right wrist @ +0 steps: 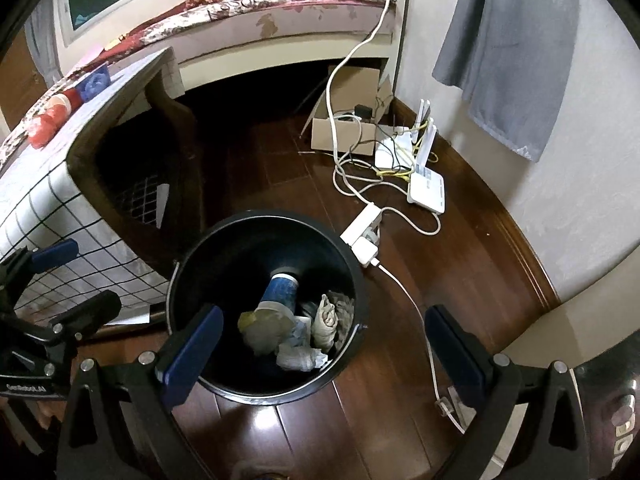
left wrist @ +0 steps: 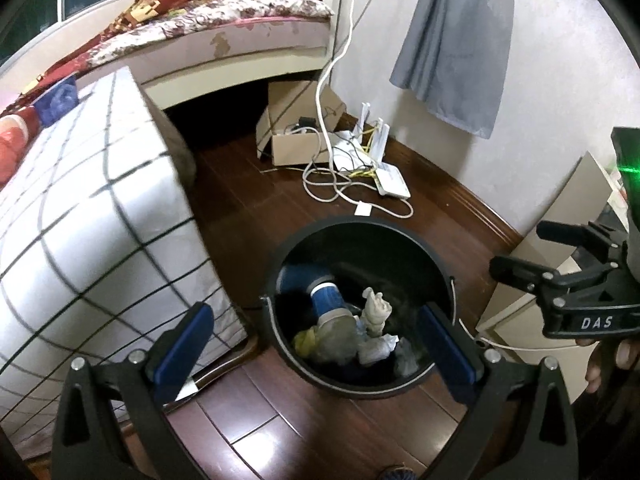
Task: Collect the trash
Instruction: 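Move both tools back over the table toward the remaining items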
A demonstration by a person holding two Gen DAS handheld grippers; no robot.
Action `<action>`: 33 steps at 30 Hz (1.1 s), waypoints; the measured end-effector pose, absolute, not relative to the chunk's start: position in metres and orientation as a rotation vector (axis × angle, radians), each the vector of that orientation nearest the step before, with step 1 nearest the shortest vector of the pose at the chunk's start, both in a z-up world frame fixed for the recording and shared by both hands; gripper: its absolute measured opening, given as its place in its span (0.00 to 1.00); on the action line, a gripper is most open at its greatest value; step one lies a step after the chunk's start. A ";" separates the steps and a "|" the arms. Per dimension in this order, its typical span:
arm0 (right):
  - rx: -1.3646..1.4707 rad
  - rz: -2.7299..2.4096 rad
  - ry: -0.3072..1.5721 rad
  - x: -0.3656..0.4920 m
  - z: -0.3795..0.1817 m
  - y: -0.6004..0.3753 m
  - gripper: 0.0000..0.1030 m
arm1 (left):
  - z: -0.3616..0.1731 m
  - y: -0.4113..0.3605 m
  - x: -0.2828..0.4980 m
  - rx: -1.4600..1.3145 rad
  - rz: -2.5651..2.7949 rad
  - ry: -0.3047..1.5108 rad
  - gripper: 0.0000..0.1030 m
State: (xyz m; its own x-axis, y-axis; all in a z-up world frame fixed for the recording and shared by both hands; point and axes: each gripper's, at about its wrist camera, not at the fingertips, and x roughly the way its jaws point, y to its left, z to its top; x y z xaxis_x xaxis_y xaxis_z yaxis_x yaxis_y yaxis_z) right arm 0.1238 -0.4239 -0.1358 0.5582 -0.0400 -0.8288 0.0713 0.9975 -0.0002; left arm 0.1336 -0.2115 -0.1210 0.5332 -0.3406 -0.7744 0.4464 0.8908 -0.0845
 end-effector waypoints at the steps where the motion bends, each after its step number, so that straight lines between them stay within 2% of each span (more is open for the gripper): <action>1: 0.034 -0.062 0.969 0.121 -0.133 -0.421 0.99 | -0.120 -0.209 0.132 0.127 -0.466 0.892 0.99; 19: 0.014 0.093 0.789 0.123 -0.081 -0.348 0.99 | -0.069 -0.120 0.121 0.043 -0.306 0.763 0.99; 33: -0.023 0.156 0.695 0.177 -0.043 -0.269 0.99 | -0.036 0.001 0.180 -0.001 -0.033 0.694 0.99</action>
State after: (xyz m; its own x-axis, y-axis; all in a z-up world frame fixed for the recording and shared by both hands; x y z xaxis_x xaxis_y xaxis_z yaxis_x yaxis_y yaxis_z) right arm 0.1772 -0.2687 -0.0432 0.7567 0.1359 -0.6395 -0.1512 0.9880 0.0311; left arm 0.1805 0.0011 -0.0357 0.7680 -0.0310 -0.6398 0.0306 0.9995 -0.0117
